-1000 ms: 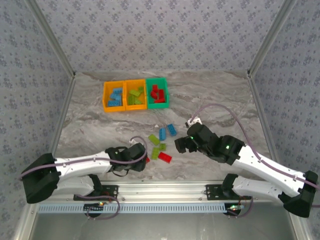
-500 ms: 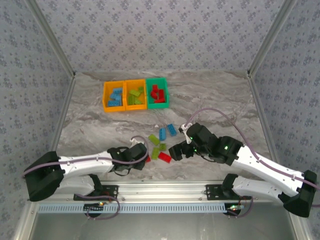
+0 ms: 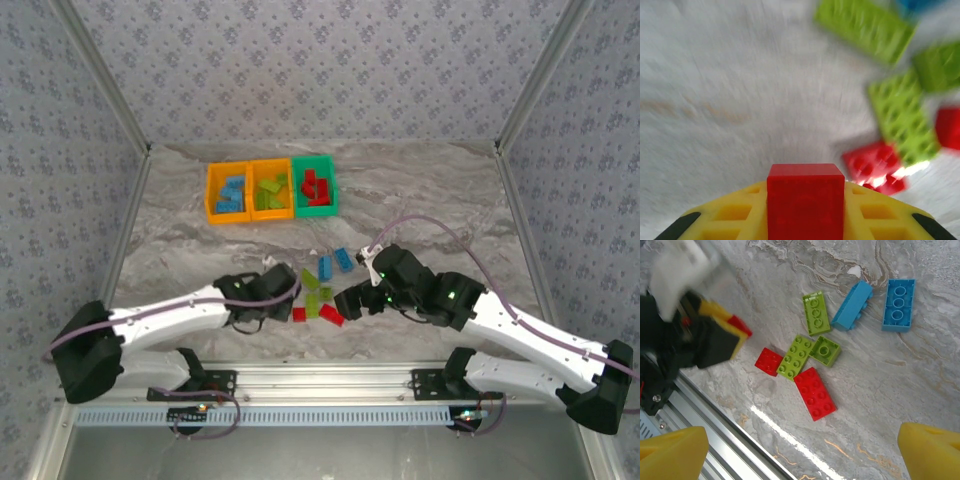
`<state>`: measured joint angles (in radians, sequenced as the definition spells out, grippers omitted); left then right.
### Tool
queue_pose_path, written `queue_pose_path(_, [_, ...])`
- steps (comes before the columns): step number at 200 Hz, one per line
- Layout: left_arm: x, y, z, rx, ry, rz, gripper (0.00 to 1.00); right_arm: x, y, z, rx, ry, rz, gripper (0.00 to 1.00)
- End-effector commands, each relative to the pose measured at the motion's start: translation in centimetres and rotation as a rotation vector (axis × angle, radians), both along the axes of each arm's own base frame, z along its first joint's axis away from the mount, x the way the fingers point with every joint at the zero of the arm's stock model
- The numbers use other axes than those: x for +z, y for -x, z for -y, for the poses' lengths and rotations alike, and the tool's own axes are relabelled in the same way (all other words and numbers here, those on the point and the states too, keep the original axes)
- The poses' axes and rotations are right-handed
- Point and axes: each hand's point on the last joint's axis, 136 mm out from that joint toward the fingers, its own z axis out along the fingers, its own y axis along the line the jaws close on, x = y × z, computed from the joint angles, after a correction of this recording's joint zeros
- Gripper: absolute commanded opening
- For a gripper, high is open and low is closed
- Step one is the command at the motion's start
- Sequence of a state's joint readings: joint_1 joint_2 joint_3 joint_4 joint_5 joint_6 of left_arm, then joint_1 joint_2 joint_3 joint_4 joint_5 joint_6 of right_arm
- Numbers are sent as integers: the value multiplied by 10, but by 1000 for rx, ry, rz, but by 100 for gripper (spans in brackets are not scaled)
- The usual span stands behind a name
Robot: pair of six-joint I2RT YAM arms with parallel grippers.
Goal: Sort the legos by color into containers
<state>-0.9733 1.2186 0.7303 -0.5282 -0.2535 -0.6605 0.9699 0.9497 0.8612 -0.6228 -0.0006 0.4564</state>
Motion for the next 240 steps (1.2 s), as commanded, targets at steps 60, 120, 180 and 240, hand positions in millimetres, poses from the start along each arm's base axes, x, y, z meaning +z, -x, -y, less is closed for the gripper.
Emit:
queue_pose_path(60, [119, -206, 48, 81, 186, 379, 21, 34, -22, 18, -148, 4, 86, 100])
queue_pose_path(120, [101, -323, 73, 116, 197, 357, 34, 31, -22, 38, -247, 11, 77, 100])
queue_pose_path(180, [170, -280, 68, 48, 320, 397, 60, 3, -39, 63, -428, 26, 14, 99])
queue_pose_path(240, [202, -98, 49, -238, 307, 483, 68, -49, -82, 35, -378, 150, -79, 96])
